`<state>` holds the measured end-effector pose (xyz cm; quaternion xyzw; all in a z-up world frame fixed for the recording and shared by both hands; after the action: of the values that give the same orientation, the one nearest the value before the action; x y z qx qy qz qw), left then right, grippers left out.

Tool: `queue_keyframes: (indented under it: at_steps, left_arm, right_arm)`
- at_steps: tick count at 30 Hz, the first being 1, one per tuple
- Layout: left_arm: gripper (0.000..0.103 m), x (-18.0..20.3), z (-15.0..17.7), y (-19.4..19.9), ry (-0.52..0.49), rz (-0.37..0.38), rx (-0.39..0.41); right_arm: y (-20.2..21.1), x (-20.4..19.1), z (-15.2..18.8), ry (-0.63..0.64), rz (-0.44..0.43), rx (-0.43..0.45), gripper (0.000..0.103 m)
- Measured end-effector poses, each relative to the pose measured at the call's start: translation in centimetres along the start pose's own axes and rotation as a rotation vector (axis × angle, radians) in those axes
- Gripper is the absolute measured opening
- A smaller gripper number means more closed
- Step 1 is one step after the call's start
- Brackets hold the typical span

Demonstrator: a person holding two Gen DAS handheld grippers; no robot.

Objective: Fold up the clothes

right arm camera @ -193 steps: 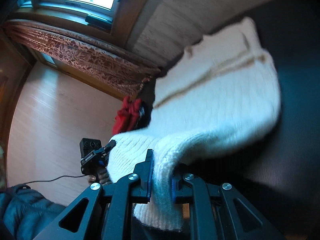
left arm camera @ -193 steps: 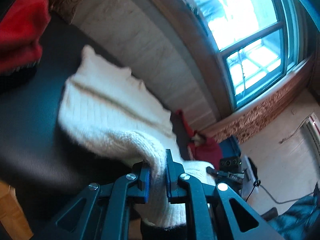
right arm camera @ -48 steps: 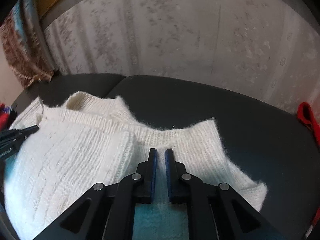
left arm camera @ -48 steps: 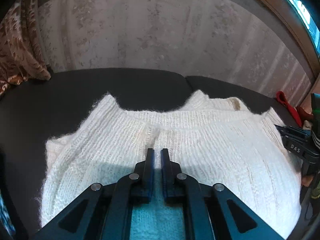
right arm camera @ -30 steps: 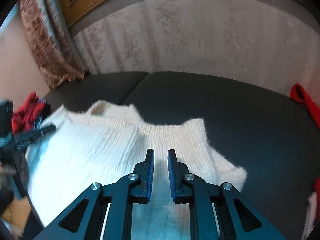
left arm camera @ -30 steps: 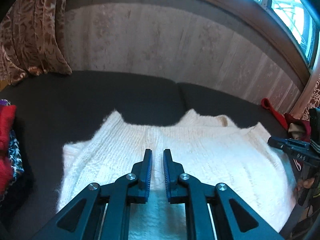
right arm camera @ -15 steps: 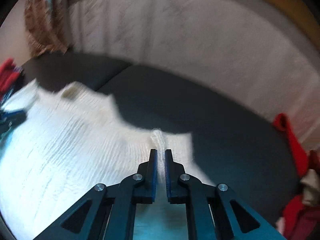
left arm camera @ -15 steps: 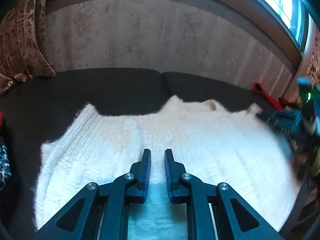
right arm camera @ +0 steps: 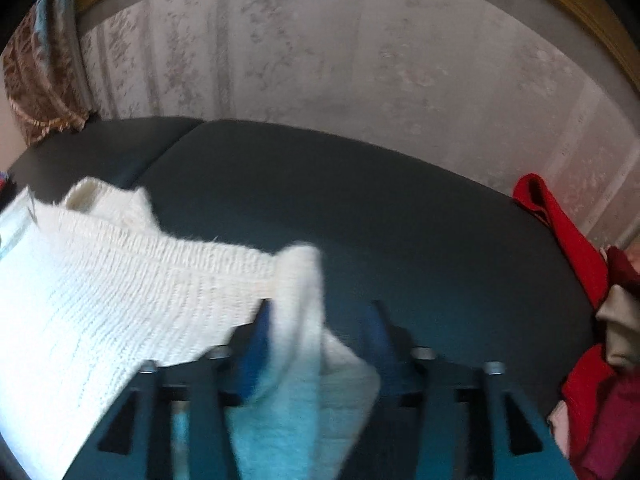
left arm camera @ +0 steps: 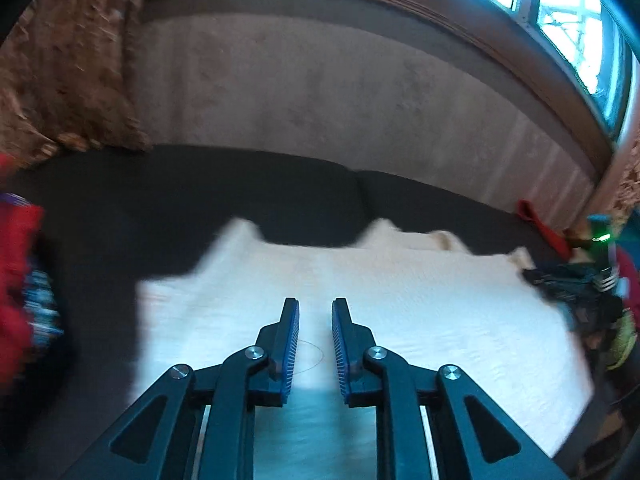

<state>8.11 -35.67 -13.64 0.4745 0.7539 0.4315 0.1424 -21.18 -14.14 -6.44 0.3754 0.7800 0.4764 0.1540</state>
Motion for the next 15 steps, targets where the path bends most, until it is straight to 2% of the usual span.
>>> queue_keyframes:
  at_steps: [3,5,9,11,15]
  left_arm:
    - [0.016,-1.3,0.1,0.8,-0.015,-0.054,0.002]
    - [0.018,-1.5,0.0,0.9,-0.038,-0.058,-0.002]
    - [0.021,-0.4,-1.1,-1.0,-0.107,-0.053,-0.055]
    - [0.022,0.1,-1.9,-2.6,-0.125,-0.036,-0.112]
    - [0.022,0.6,-2.6,-4.8,-0.146,-0.046,-0.169]
  right_arm:
    - [2.2,-0.1,-0.3,-0.015,0.025,0.063,0.061]
    - [4.3,-1.2,-0.6,-0.007,-0.019,0.122,0.061]
    - [6.0,-6.2,-1.2,0.098,-0.233,0.132,0.061]
    - [4.9,-9.4,-1.4,0.175,-0.286,0.068,0.061]
    - [1.0,-12.5,-1.0,0.238,-0.290,-0.067,0.061]
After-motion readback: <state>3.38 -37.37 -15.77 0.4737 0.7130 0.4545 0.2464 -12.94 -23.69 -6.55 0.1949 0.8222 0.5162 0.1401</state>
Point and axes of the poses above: each gripper's, at about its wrist camera, not at the fingertips, and y roughly against the way its jaws point, x to its right, z to its underside, the point moved 2 cm from there along -y, roughly the way its jaws point, and after that the axes turned 10 degrees about -x, right-handed, at the moved point
